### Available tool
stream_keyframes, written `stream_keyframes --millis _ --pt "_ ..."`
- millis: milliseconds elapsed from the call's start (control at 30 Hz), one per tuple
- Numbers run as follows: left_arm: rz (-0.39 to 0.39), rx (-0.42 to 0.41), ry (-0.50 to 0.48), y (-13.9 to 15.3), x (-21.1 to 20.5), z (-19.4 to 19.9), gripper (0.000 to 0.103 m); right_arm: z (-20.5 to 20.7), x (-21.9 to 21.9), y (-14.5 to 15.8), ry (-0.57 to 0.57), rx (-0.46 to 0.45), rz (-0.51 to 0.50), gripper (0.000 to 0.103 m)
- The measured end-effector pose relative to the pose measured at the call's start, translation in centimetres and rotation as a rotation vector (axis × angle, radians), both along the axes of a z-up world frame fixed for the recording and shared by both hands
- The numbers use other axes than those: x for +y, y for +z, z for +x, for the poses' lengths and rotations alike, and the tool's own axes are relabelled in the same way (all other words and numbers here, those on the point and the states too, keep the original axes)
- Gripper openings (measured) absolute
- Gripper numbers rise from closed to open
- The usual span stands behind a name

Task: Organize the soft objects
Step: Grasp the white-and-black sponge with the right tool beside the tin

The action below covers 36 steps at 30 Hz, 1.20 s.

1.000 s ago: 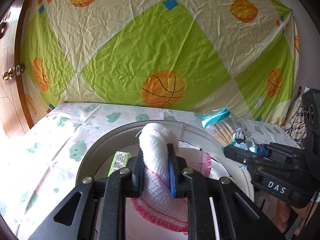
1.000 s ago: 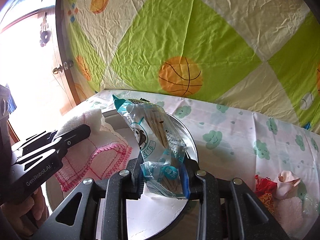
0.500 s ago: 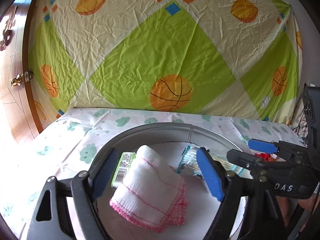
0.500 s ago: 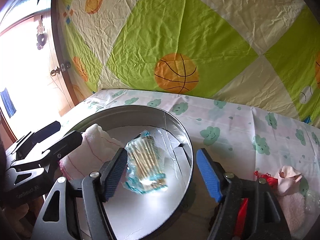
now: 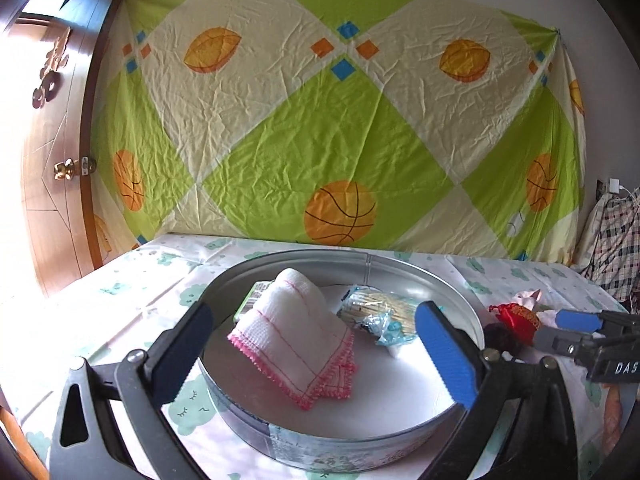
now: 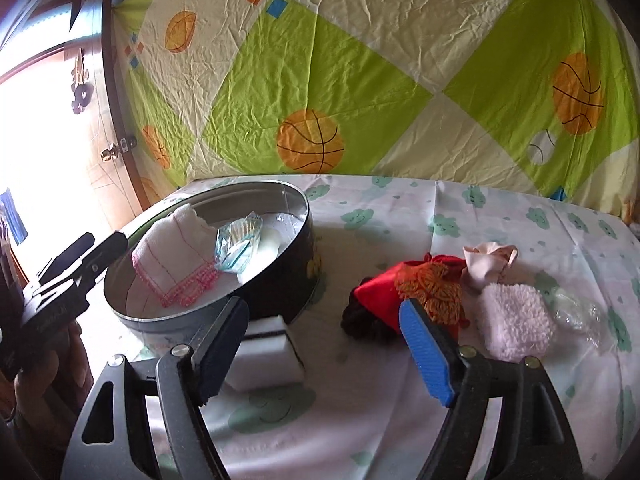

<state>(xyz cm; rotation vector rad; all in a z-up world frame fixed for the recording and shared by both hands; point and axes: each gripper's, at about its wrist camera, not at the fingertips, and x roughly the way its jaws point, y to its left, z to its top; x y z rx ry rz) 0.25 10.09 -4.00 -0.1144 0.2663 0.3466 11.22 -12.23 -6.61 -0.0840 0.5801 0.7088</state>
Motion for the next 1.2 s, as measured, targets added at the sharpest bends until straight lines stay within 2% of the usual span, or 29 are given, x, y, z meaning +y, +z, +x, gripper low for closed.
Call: stream_keyframes --millis 233,433,700,733,767,833,1000,1100,1200 --pt "-0.010 0.013 0.003 -0.3 0.1 0.1 0.102 -1.2 2.7 -2.1 0.108 0.039 -0.079 0.080" --pt "-0.039 0.011 0.007 -0.4 0.6 0.0 0.102 -1.7 4.7 -2.6 0.174 0.045 -0.115 0.084" --pt "-0.021 0.024 0.006 -0.4 0.2 0.1 0.102 -1.6 6.0 -3.3 0.241 0.093 -0.151 0.083" --pt "-0.019 0.025 0.005 -0.4 0.2 0.1 0.103 -1.5 6.1 -3.4 0.245 0.103 -0.154 0.073" --pt "-0.019 0.025 0.004 -0.4 0.2 0.1 0.103 -1.4 6.1 -3.6 0.252 0.120 -0.157 0.056" --pt "-0.020 0.027 0.004 -0.4 0.2 0.1 0.103 -1.2 6.2 -4.0 0.262 0.155 -0.162 0.057" --pt "-0.011 0.033 0.006 -0.4 0.0 0.3 0.103 -1.2 5.1 -3.6 0.260 0.150 -0.102 0.056" --pt "0.004 0.031 0.003 -0.3 -0.4 0.2 0.103 -1.6 3.9 -3.0 0.236 0.122 -0.052 0.055" --pt "-0.014 0.038 -0.038 -0.3 -1.0 0.6 0.103 -2.2 1.9 -2.1 0.181 0.061 -0.008 0.055"
